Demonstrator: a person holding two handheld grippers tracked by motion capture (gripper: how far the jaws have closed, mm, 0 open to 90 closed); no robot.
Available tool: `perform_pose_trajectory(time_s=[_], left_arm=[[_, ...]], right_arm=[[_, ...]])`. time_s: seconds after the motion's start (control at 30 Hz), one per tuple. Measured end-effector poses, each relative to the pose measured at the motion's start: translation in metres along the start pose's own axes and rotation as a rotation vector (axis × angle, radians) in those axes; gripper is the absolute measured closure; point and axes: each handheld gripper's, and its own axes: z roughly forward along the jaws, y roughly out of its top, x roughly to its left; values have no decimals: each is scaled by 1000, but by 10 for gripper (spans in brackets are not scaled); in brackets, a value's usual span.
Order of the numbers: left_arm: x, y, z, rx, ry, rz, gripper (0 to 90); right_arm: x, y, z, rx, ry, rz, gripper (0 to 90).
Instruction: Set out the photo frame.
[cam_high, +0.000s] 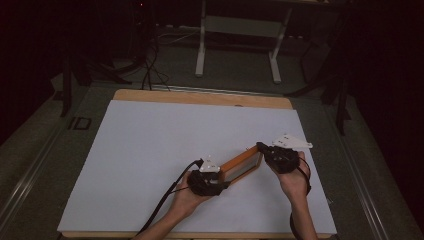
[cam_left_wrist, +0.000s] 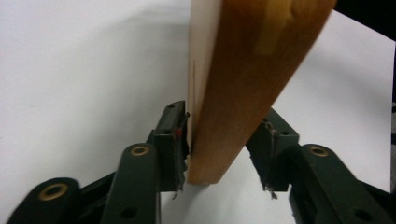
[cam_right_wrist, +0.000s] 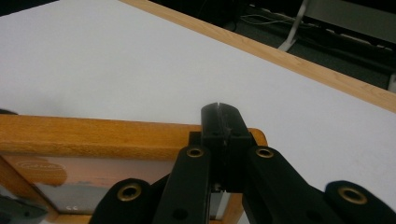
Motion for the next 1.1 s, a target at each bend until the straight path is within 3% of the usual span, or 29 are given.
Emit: perform_pose_trajectory(time_s=[0.23, 0.53, 0.63, 0.9, 0.97, 1.1], left_arm=[[-4, 1, 0, 10, 49, 47, 688], [6, 6, -13, 23, 16, 18, 692], [10, 10, -22, 6, -2, -11, 692], [18, 24, -47, -38, -31, -43, 693], [20, 27, -55, -44, -34, -36, 693], [23, 32, -69, -54, -38, -5, 693]], right_arm=[[0, 0, 0, 1, -1, -5, 899], [-4, 1, -3, -1, -10, 2, 799], [-4, 3, -6, -7, 1, -8, 750], [-2, 9, -6, -11, 106, -60, 622], [-2, 9, -5, -7, 119, -63, 610], [3, 10, -4, 8, 200, -106, 564]])
